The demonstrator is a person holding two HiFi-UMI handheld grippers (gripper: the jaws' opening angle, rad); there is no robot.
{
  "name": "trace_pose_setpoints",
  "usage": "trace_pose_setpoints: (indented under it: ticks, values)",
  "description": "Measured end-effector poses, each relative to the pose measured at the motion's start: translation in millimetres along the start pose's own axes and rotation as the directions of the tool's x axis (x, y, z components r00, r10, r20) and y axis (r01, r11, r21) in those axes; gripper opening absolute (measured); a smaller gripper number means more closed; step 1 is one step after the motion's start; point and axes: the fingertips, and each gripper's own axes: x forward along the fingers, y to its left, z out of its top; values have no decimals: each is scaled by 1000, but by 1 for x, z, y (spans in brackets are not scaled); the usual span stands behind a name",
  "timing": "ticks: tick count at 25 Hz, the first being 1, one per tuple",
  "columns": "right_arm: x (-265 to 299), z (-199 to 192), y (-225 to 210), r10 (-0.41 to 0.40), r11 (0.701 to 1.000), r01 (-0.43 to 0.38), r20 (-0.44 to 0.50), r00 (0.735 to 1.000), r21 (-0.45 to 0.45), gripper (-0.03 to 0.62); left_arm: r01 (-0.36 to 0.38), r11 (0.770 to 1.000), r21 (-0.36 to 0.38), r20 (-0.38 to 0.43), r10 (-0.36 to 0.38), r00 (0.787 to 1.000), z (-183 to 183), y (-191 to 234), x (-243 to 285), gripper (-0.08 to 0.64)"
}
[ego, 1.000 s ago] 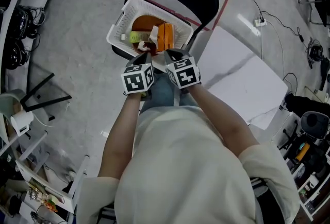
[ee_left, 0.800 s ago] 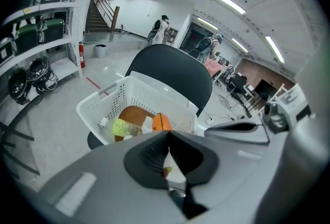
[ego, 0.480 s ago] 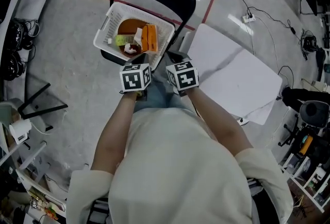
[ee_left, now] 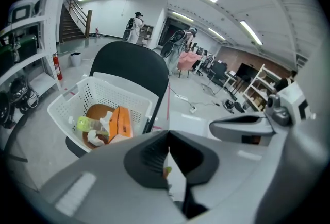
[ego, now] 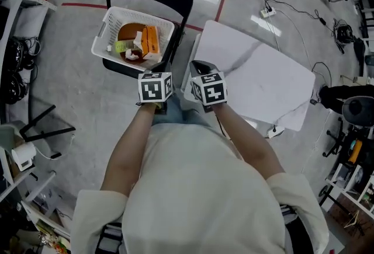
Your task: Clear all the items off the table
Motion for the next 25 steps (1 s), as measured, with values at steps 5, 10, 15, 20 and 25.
trace_pose_setpoints:
  ticks: [5,10,15,20,25]
  values:
    - [-35,-35,-23,-49,998,48,14,999,50,-2,40,997,61,-20,-39,999,-22,-45,-2,8]
    - [-68,-65,-42,-100,990,97,28,995,102,-2,84,991,108,-38,-80,996,-42,-84,-6,8]
    - [-97,-88,-56,-154,976,143,52,987,166,-2,136,978,158,-54,-129,990,-59,-122,-10,8]
    - [-127,-113,-68,-204,958,184,73,976,220,-2,181,964,196,-69,-171,983,-76,-155,-11,8]
    - [-162,-141,-85,-259,934,228,82,962,275,-2,227,942,246,-94,-210,973,-93,-193,-13,8]
